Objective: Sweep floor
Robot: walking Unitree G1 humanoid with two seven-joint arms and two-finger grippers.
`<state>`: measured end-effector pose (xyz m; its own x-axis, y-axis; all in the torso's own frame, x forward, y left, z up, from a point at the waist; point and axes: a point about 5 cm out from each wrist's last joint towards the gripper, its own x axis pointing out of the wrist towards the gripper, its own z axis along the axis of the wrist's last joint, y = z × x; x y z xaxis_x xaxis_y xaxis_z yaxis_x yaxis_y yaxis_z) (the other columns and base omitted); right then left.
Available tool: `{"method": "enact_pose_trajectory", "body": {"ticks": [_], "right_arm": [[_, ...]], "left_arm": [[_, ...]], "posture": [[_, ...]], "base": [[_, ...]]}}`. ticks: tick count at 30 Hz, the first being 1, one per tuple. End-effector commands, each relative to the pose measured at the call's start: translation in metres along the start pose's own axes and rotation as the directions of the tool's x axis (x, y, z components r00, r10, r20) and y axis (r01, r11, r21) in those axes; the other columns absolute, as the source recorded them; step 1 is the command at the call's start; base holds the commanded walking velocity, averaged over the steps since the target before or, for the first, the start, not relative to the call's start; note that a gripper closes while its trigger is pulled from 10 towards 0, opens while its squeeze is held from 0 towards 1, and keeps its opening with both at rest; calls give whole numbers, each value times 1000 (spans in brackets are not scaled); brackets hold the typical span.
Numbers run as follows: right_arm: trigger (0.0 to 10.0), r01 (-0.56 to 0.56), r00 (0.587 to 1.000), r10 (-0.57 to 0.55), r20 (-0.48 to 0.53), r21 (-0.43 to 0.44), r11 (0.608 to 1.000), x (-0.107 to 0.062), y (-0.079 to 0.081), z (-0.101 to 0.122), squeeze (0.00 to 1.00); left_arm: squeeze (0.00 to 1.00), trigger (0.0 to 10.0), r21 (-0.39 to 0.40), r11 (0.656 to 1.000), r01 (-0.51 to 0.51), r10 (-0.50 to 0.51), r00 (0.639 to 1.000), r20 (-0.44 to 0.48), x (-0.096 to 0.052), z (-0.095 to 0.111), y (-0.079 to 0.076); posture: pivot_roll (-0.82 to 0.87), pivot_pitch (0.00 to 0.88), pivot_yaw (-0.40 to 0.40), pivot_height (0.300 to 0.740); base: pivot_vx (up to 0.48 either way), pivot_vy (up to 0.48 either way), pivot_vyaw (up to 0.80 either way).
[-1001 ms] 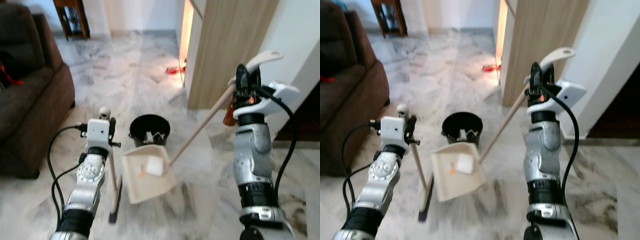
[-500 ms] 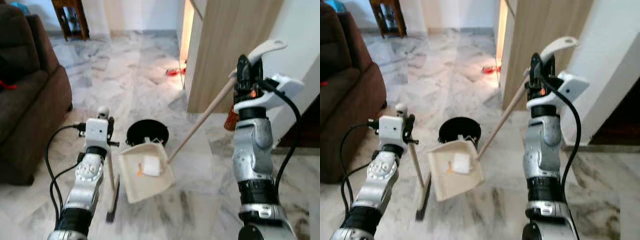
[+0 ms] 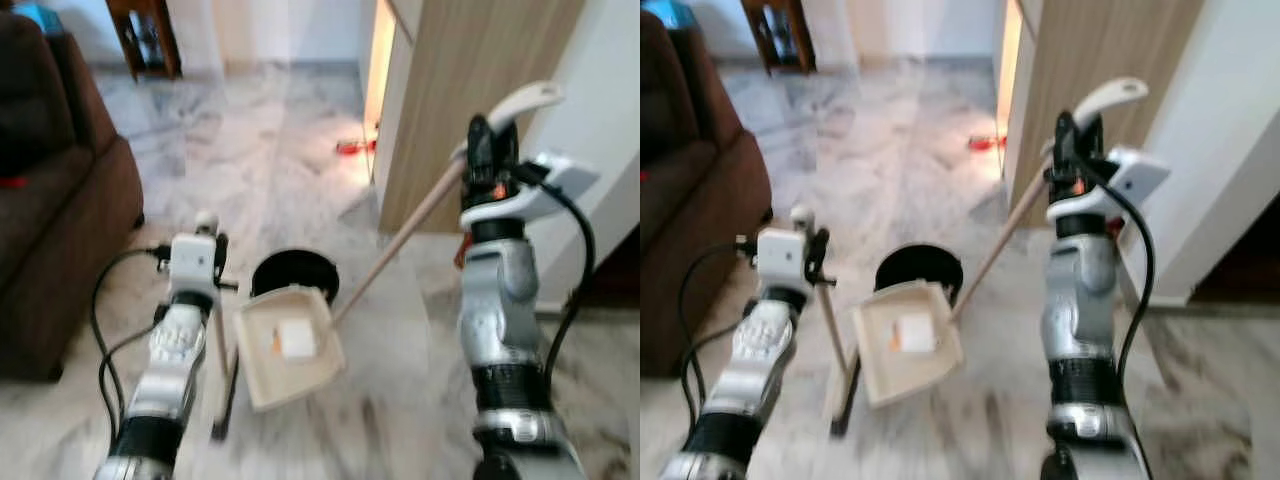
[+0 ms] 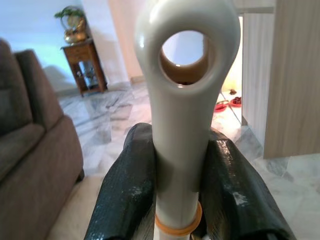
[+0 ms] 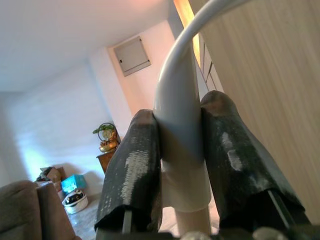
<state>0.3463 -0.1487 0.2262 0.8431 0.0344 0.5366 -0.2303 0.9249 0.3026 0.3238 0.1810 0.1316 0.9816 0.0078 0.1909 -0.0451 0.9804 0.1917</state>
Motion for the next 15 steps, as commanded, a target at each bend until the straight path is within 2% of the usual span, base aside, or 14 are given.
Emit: {"method": "enact_pose_trajectory", "body": {"ticks": [1, 15], "right_arm": [[10000, 9, 997, -11, 73, 27, 1000, 5, -1, 16, 0], [10000, 1, 998, -3, 65, 32, 999, 4, -1, 15, 0]], "left_arm": [[0, 10000, 10, 1000, 12, -13, 998, 58, 4, 13, -2], [0, 10000, 6, 1000, 18, -19, 998, 55, 2, 11, -5]], "posture": [[79, 18, 52, 740], [77, 0, 46, 740]], "base": [[334, 0, 0], [335, 0, 0]]}}
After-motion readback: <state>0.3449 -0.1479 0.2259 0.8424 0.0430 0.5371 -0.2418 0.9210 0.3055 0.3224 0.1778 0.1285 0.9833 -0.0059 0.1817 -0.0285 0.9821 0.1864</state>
